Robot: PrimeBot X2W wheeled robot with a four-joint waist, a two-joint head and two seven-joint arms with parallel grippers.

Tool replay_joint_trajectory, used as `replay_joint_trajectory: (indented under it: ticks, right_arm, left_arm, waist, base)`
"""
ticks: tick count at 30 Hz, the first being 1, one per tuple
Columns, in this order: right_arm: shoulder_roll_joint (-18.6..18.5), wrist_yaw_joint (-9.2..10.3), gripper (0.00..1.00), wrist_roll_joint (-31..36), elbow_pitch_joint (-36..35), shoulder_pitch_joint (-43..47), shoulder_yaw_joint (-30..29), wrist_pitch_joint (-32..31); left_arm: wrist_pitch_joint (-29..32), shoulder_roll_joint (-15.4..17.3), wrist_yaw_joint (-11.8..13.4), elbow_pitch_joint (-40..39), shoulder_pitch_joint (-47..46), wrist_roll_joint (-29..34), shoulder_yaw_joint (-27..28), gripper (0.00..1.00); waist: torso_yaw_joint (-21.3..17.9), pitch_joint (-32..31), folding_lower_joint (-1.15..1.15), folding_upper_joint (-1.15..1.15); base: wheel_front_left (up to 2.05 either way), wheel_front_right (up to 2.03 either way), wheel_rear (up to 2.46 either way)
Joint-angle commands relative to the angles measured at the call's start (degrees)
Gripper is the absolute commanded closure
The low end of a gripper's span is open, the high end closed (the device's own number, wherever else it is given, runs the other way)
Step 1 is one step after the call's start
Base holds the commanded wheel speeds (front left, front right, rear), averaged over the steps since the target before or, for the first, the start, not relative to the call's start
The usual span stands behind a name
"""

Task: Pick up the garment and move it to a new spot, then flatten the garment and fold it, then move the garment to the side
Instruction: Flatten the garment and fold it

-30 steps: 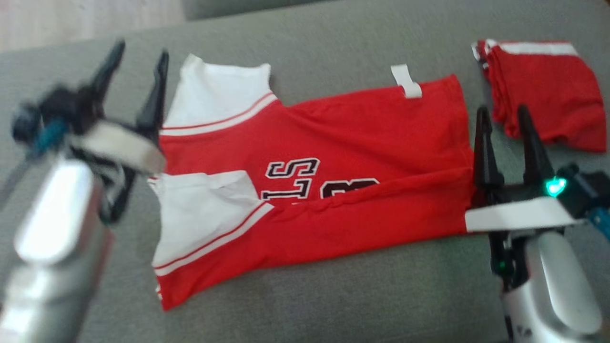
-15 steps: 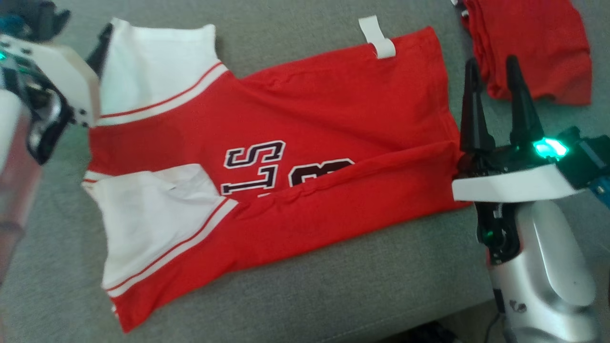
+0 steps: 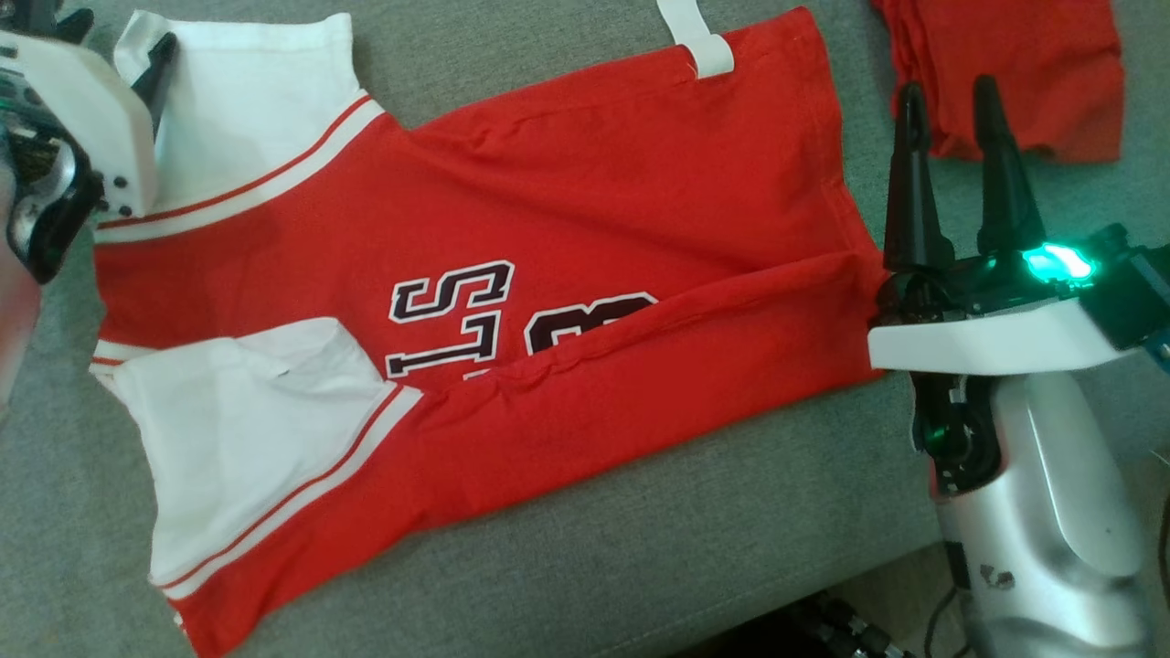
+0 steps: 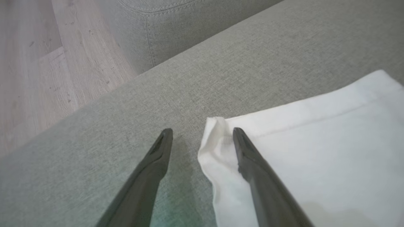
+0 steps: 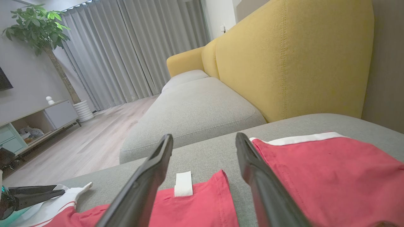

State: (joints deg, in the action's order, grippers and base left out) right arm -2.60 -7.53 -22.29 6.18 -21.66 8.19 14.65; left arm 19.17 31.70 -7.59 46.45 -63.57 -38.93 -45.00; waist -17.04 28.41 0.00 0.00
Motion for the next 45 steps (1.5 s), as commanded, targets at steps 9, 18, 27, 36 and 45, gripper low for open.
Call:
replay_joint_trajectory:
  ticks: [9, 18, 27, 36, 45]
  right_arm:
    - [-0.3, 0.04, 0.00, 1.8, -0.4, -2.0, -3.6, 0.3]
    - [-0.3, 0.04, 0.00, 9.5, 1.7, -6.9, -9.2, -1.1]
    - [-0.3, 0.04, 0.00, 17.0, 3.9, -11.3, -13.1, -11.5]
    - [-7.4, 0.04, 0.00, 19.7, 15.7, -13.0, -12.6, -20.7]
    - [-12.9, 0.04, 0.00, 22.7, 29.3, -15.6, -13.2, -27.8]
  left_arm:
    - [1.4, 1.7, 0.1, -3.7, -3.0, -6.4, -5.7, 1.00]
    - [-13.6, -1.5, 1.4, -7.9, -2.6, -6.5, -4.7, 1.00]
    - [-23.3, -3.6, 4.2, -16.4, 3.1, -5.5, -4.6, 1.00]
    - [-27.0, -4.0, 7.9, -27.9, 10.5, -6.1, -5.1, 1.00]
    - [-26.6, -3.6, 9.3, -32.8, 14.2, -5.9, -7.0, 1.00]
  waist:
    - [2.3, -1.2, 0.00, 0.00]
    - [8.3, -5.6, 0.00, 0.00]
    - [16.0, -9.6, 0.00, 0.00]
    - [22.6, -10.8, 0.00, 0.00]
    - [24.8, -10.7, 0.00, 0.00]
  base:
    - [0.00, 0.00, 0.00]
    - [0.00, 0.00, 0.00]
    - [0.00, 0.00, 0.00]
    - [0.00, 0.00, 0.00]
    - [0.00, 0.00, 0.00]
